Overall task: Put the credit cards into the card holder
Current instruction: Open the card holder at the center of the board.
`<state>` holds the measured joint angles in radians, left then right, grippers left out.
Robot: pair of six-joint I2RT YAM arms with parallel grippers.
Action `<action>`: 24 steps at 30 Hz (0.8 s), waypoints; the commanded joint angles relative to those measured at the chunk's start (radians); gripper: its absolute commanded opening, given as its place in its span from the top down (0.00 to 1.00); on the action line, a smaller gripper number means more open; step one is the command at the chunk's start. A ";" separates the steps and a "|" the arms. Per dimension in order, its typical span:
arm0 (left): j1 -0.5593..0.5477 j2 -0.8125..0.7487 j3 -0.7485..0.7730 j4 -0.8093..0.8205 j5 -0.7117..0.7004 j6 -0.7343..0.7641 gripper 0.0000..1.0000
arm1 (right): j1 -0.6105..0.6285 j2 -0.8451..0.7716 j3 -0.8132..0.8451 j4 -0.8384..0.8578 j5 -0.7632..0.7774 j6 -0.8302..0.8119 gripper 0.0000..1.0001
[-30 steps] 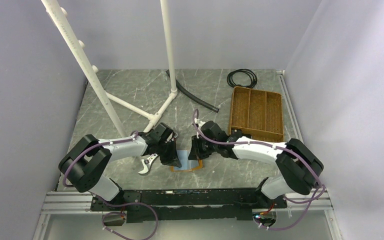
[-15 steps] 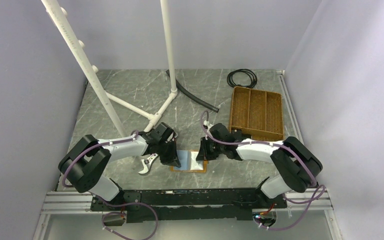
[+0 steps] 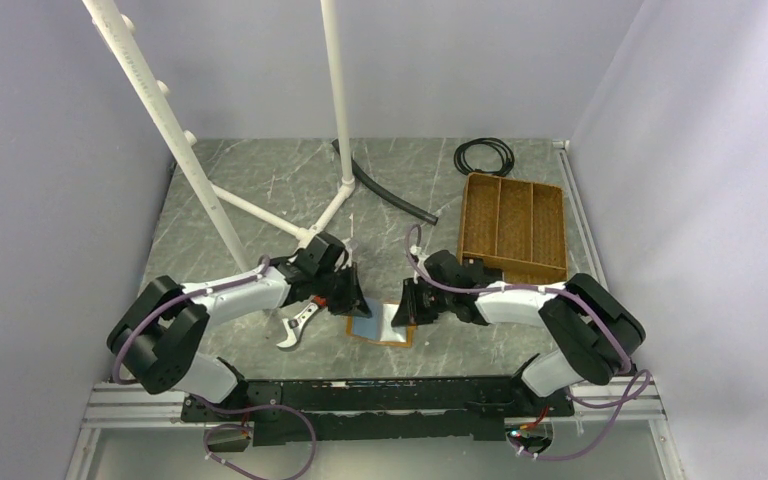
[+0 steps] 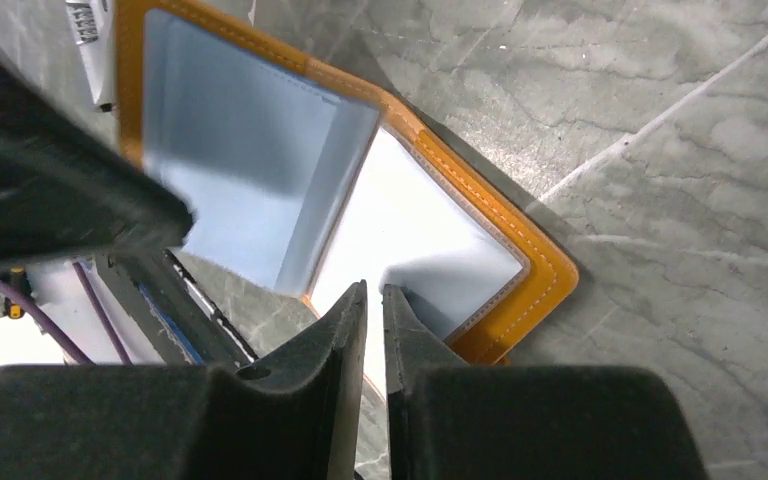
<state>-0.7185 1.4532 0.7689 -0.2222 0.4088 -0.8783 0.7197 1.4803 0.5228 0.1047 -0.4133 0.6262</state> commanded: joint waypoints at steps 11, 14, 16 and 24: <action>0.042 -0.010 -0.124 -0.036 -0.109 0.030 1.00 | 0.056 -0.039 0.161 -0.191 0.080 -0.074 0.86; 0.040 -0.021 -0.111 -0.055 -0.115 0.046 1.00 | 0.054 -0.062 0.159 -0.147 0.030 -0.038 0.83; 0.039 -0.028 -0.124 -0.048 -0.117 0.045 1.00 | 0.042 -0.056 0.111 -0.096 0.016 -0.014 0.81; 0.038 -0.021 -0.184 -0.029 -0.122 0.054 1.00 | -0.006 0.053 -0.038 0.023 0.051 0.032 0.83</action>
<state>-0.6758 1.4357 0.6109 -0.2211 0.3344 -0.8589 0.7124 1.4982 0.5327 0.1104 -0.4305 0.6556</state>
